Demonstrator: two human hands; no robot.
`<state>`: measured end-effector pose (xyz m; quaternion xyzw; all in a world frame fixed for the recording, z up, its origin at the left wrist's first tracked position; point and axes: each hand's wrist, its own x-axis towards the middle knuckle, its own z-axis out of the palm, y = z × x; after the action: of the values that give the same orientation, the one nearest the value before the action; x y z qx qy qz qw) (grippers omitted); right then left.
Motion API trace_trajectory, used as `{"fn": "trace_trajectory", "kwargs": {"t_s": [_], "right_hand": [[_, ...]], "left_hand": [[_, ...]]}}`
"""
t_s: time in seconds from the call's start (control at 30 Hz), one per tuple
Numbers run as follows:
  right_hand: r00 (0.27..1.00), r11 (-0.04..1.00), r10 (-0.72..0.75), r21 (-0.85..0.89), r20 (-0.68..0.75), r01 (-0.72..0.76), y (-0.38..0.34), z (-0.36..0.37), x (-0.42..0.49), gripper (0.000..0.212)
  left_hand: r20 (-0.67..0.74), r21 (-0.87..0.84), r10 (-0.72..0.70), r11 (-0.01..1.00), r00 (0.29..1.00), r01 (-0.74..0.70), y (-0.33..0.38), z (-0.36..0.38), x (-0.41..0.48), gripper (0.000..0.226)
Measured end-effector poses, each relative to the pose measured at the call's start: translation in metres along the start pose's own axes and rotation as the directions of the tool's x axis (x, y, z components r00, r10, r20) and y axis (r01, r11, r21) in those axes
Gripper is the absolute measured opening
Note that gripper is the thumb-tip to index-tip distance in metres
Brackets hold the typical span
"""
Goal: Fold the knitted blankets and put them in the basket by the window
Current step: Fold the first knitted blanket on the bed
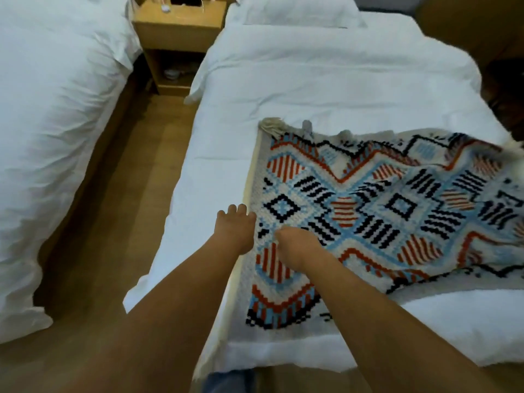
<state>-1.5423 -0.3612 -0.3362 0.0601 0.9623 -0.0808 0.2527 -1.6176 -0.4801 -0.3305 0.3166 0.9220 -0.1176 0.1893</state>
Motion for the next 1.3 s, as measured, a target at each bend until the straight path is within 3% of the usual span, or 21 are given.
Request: {"fn": "trace_trajectory", "kwargs": {"t_s": [0.17,0.4,0.77,0.87,0.97,1.03,1.17,1.23,1.3], "right_hand": [[0.999,0.999,0.044,0.0,0.015,-0.044,0.028,-0.051,0.071,0.028],[0.993,0.995,0.085,0.048,0.082,-0.089,0.077,-0.076,0.176,0.031],[0.984,0.982,0.117,0.162,-0.134,-0.095,0.158,-0.106,0.349,0.023],[0.974,0.971,0.153,0.211,-0.168,-0.116,0.176,-0.117,0.389,0.043],[0.968,0.94,0.244,0.26,-0.065,-0.22,0.187,-0.118,0.417,0.073],[0.962,0.942,0.271,0.204,-0.006,-0.265,0.188,-0.117,0.43,0.071],[0.95,0.92,0.3,0.292,-0.09,-0.263,0.176,-0.119,0.452,0.02],[0.928,0.887,0.294,0.427,-0.229,-0.175,0.166,-0.124,0.464,0.016],[0.9,0.868,0.245,0.496,-0.362,-0.037,0.151,-0.135,0.48,0.02]], "left_hand": [[-0.045,-0.196,0.075,0.977,0.996,-0.082,-0.023,-0.035,0.096,0.049],[-0.052,-0.244,0.075,0.966,0.996,-0.085,-0.053,-0.038,0.22,0.048],[-0.162,-0.287,-0.031,0.958,0.986,-0.017,-0.055,-0.04,0.407,0.064],[-0.135,-0.385,-0.07,0.923,0.988,0.013,-0.051,-0.041,0.446,0.077],[0.051,-0.517,-0.144,0.843,0.988,0.149,-0.057,-0.039,0.476,0.097],[0.049,-0.495,-0.142,0.856,0.989,0.148,-0.061,-0.036,0.49,0.085],[-0.055,-0.57,0.019,0.82,0.998,-0.047,-0.062,-0.035,0.506,0.027],[-0.153,-0.657,-0.042,0.751,0.987,-0.07,-0.078,-0.041,0.511,0.023],[-0.244,-0.729,-0.213,0.683,0.946,-0.034,-0.108,-0.05,0.52,0.024]]}}
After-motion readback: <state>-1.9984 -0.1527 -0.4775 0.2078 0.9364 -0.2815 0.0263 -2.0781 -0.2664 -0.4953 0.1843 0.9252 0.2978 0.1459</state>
